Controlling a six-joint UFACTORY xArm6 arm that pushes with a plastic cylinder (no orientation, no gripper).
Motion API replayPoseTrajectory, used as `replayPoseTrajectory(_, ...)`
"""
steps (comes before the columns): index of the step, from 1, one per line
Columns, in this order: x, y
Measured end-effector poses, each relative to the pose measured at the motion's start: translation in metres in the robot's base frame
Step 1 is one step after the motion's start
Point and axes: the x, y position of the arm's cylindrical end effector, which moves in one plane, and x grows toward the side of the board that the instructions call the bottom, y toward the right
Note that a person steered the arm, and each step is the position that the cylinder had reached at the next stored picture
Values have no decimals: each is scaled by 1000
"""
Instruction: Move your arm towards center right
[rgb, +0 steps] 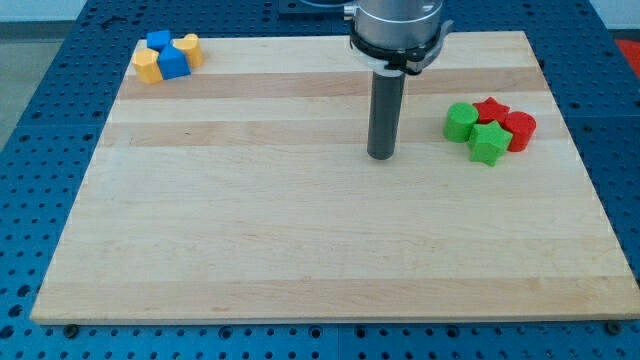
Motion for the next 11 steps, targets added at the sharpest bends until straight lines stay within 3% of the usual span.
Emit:
replayPoseTrajectory(4, 0, 40)
replayPoseTrajectory(6, -28, 40)
replayPoseTrajectory(8, 6, 51)
replayPoseTrajectory(11, 2, 85)
